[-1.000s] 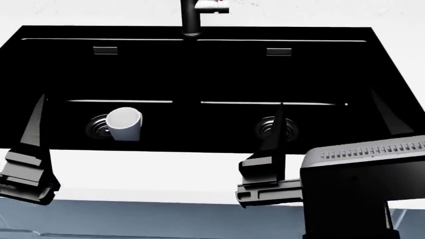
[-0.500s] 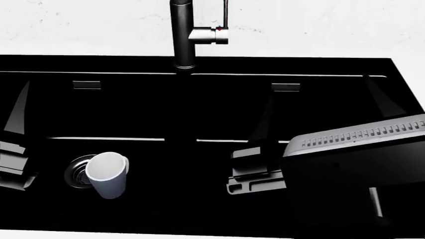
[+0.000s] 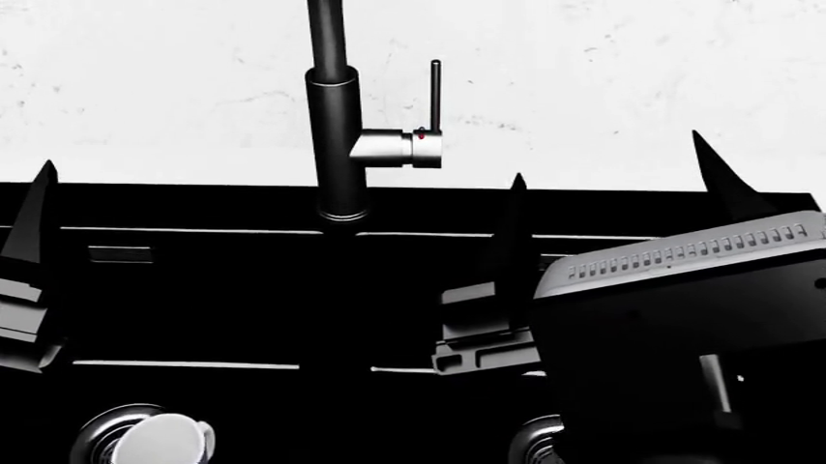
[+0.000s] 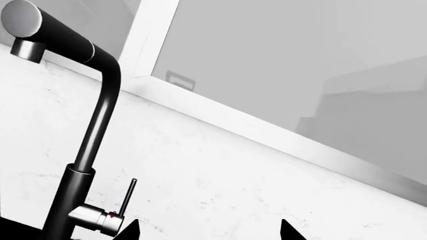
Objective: Turn on the sink faucet.
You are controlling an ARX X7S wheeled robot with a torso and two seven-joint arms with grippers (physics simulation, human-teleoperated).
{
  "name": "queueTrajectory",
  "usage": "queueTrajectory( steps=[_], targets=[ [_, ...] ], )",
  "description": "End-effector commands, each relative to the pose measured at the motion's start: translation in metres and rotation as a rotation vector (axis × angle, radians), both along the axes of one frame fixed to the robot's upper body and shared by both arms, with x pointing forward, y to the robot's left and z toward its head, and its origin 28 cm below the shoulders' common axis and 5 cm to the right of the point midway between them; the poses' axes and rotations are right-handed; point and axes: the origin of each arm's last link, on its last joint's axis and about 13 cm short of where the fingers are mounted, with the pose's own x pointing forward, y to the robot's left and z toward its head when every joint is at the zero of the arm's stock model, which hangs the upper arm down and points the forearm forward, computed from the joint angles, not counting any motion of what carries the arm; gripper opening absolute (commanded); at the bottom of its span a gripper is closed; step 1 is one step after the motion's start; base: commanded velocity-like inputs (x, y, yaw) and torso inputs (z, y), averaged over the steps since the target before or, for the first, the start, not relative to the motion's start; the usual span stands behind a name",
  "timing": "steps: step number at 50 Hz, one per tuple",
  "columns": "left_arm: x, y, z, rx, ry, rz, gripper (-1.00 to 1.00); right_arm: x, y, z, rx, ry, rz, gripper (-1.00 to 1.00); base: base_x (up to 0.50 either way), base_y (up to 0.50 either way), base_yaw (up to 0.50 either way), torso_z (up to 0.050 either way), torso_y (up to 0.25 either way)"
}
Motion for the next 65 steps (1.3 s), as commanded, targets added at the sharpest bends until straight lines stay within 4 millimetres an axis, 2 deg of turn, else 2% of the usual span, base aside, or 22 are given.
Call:
queueTrajectory(
  steps=[1,11,16,22,34,38,43,65],
  targets=[
    [0.0,0.0,0.0,-0.001,0.0,0.0,1.0,0.001,0.001,0.0,-0.002,0.001,0.007,1.0,0.5,0.0,0.0,0.05,0.115],
    [0.0,0.0,-0.001,0.006,0.001,0.009,1.0,0.004,0.0,-0.002,0.006,0.011,0.004,1.0,0.5,0.0,0.0,0.05,0.113],
    [0.001,0.001,-0.003,-0.001,0.004,0.035,1.0,0.004,0.005,-0.005,0.046,0.024,0.069,1.0,0.24,0.06,0.0,0.01,0.023],
    [0.002,0.003,-0.005,-0.01,0.035,0.05,1.0,0.022,0.011,-0.01,0.068,0.07,0.116,1.0,0.0,0.0,0.0,0.0,0.0],
    [0.002,0.004,-0.009,-0.004,0.051,0.053,1.0,0.055,0.019,-0.003,0.079,0.091,0.166,1.0,0.0,0.0,0.0,0.0,0.0],
    [0.002,0.003,-0.008,-0.004,0.052,0.05,1.0,0.062,0.02,-0.005,0.089,0.103,0.176,1.0,0.0,0.0,0.0,0.0,0.0],
    [0.004,0.003,-0.009,-0.001,0.056,0.046,1.0,0.08,0.023,-0.007,0.084,0.131,0.178,1.0,0.0,0.0,0.0,0.0,0.0],
    [0.003,0.004,-0.013,0.003,0.072,0.04,1.0,0.122,0.031,-0.01,0.108,0.198,0.195,1.0,0.0,0.0,0.0,0.0,0.0]
  ],
)
